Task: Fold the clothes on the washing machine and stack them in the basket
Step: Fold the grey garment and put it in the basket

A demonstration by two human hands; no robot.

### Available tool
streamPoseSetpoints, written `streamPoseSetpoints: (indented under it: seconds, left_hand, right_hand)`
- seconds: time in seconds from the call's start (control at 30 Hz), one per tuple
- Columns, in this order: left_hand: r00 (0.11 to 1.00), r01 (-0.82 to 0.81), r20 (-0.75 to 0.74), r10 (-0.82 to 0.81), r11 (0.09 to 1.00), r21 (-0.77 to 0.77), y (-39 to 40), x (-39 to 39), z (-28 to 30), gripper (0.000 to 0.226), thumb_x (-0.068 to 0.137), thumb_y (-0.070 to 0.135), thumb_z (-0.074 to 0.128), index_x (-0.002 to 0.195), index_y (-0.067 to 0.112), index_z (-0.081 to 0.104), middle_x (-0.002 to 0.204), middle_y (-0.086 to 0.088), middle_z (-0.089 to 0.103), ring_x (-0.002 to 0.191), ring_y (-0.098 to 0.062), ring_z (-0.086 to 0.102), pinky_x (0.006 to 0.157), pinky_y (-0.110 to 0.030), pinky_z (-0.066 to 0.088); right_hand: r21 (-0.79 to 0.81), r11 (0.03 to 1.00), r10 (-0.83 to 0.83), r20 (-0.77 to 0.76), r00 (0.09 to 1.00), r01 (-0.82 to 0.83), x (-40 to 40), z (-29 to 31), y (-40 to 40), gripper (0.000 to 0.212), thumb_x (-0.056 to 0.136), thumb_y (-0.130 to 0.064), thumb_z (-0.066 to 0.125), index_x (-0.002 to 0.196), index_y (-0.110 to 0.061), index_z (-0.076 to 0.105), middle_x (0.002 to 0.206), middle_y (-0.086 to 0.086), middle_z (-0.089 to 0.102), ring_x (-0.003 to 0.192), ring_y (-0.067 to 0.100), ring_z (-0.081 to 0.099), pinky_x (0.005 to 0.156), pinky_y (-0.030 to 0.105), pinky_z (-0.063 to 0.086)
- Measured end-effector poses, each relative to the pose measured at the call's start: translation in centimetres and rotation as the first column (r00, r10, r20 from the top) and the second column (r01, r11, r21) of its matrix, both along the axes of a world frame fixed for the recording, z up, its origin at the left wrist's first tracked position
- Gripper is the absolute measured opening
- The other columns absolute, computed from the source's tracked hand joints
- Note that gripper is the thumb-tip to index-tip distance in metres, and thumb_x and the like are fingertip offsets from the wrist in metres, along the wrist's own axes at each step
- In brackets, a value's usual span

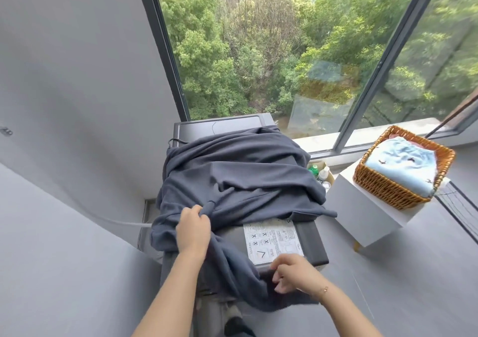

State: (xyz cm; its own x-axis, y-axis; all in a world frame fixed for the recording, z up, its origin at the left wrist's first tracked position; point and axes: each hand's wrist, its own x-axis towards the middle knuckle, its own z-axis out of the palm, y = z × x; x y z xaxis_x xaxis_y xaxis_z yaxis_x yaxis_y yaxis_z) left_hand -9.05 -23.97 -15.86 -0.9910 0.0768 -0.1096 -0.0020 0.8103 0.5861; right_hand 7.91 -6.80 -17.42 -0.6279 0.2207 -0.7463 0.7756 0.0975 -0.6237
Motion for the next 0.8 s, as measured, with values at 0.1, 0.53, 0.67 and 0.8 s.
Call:
streamPoseSetpoints:
  seconds: [0.1, 0.53, 0.67, 0.8]
  left_hand:
    - [0.933, -0.123, -0.318, 0.168, 0.980, 0.157, -2.5, 3.1, 2.8, 0.020, 0.083, 0.013, 0.037, 0.080, 0.007, 0.056, 0.092, -0.008, 0.055, 0.076, -0.034, 0.049, 0.064, -0.034, 0.033]
    - [0.845, -0.429, 0.421, 0.329, 0.887, 0.169, -8.1, 4.0, -2.9, 0.017, 0.080, 0.029, 0.055, 0.080, 0.012, 0.055, 0.081, -0.006, 0.062, 0.082, -0.032, 0.060, 0.073, -0.039, 0.047]
    - [0.833, -0.459, 0.314, 0.456, 0.886, -0.069, -7.8, 3.2, -2.5, 0.052, 0.085, 0.036, 0.067, 0.123, 0.008, 0.046, 0.129, -0.018, 0.046, 0.120, -0.038, 0.046, 0.095, -0.041, 0.037]
    - [0.831, -0.357, 0.347, 0.434, 0.895, -0.266, -8.0, 2.2, -4.2, 0.061, 0.093, 0.042, 0.055, 0.136, 0.002, 0.037, 0.140, -0.025, 0.038, 0.131, -0.039, 0.034, 0.105, -0.043, 0.030]
  right_hand:
    - [-0.017, 0.987, -0.163, -0.129, 0.978, 0.162, -0.6, 0.5, 1.2, 0.032, 0.085, 0.009, 0.031, 0.093, 0.000, 0.061, 0.071, 0.014, 0.062, 0.053, 0.024, 0.062, 0.055, 0.030, 0.056]
    - [-0.130, 0.826, -0.563, -0.165, 0.810, 0.548, -6.7, 0.3, 2.8, 0.030, 0.093, -0.011, 0.050, 0.064, -0.004, 0.050, 0.052, 0.011, 0.050, 0.030, 0.015, 0.046, 0.032, 0.017, 0.038]
    - [-0.124, 0.860, -0.509, -0.137, 0.849, 0.495, -8.9, -0.3, 3.3, 0.023, 0.094, -0.011, 0.053, 0.077, 0.004, 0.058, 0.048, 0.013, 0.061, 0.034, 0.018, 0.058, 0.034, 0.020, 0.046]
    - [-0.025, 0.845, -0.532, -0.119, 0.838, 0.533, -11.1, -1.6, 4.0, 0.027, 0.088, -0.016, 0.060, 0.079, 0.009, 0.061, 0.049, 0.020, 0.063, 0.042, 0.028, 0.064, 0.046, 0.032, 0.057]
